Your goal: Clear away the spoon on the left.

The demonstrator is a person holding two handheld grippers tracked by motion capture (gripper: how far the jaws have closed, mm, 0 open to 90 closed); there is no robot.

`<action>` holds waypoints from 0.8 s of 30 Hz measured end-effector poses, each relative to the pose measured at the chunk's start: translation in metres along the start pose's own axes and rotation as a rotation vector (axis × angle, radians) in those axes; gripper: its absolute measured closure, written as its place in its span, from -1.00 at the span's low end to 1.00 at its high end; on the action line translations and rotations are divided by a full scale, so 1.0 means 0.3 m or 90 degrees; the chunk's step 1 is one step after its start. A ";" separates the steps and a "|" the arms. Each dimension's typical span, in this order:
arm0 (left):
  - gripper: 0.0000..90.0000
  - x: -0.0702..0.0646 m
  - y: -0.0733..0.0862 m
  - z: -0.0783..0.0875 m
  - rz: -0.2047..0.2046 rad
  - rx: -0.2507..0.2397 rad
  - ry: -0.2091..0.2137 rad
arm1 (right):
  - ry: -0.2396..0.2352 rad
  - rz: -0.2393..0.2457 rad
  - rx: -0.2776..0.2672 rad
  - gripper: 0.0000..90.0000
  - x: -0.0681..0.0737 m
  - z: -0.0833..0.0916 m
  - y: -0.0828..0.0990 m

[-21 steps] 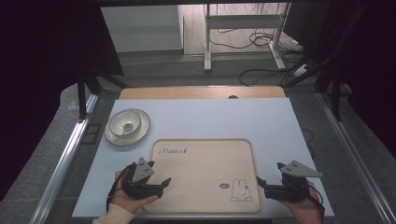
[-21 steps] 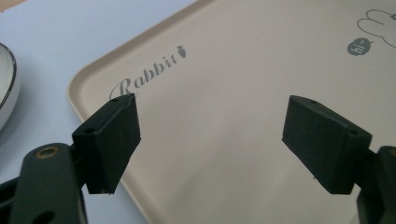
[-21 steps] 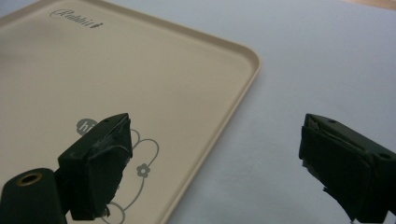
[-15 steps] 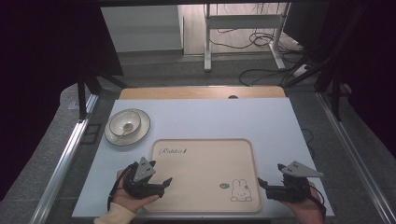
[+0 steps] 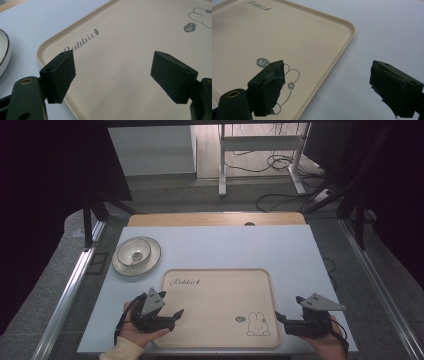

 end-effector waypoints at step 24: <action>-0.54 0.034 -0.020 0.070 0.013 -0.029 0.000 | 0.000 -0.003 0.002 -0.72 -0.016 -0.009 -0.007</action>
Point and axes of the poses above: each handheld gripper's, and its own axes: z roughly backward along the jaws, y roughly out of its underside, x roughly to its left, the point moved 2 cm from there along -z, roughly forward along the jaws, and after that the axes turned 4 degrees about -y, right-handed, at the moved point
